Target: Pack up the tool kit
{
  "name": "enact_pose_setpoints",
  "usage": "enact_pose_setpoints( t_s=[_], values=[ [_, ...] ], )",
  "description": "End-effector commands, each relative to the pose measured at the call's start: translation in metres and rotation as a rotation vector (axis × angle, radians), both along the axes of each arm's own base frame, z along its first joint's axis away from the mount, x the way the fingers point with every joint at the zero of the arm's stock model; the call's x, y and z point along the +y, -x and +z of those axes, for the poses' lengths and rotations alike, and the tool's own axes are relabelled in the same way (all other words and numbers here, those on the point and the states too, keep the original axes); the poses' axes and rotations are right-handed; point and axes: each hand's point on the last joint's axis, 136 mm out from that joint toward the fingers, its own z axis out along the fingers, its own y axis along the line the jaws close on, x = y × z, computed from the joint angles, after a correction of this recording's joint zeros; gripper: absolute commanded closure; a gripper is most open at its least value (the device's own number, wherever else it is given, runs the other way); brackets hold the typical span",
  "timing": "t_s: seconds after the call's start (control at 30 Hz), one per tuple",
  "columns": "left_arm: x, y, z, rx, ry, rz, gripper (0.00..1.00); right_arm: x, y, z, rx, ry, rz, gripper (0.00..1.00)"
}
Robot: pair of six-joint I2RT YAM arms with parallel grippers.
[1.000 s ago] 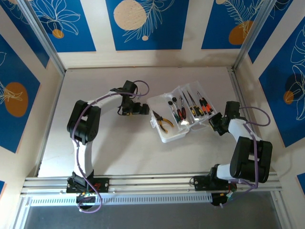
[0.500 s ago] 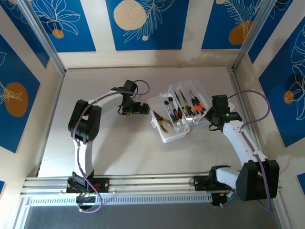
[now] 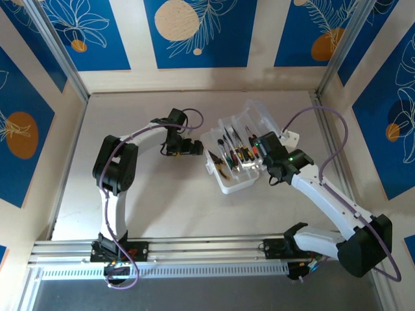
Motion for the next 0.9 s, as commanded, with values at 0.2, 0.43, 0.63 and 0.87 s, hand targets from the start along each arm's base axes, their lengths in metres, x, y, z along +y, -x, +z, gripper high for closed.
enact_pose_setpoints(
  t_s=[0.2,0.43,0.63,0.87],
  values=[
    [-0.031,-0.011,-0.003,-0.035,0.086,-0.051,0.0,0.046,0.03,0.01,-0.015,0.036,0.065,1.0],
    [-0.036,-0.012,-0.001,-0.04,0.108,-0.069,0.0,0.074,0.043,0.004,-0.012,0.058,0.063,1.0],
    [-0.035,-0.01,-0.002,-0.031,0.12,-0.087,0.0,0.092,0.062,0.003,-0.024,0.079,0.063,0.83],
    [-0.03,-0.012,-0.002,-0.03,0.123,-0.091,0.0,0.102,0.088,0.012,-0.055,0.137,0.024,0.55]
  ],
)
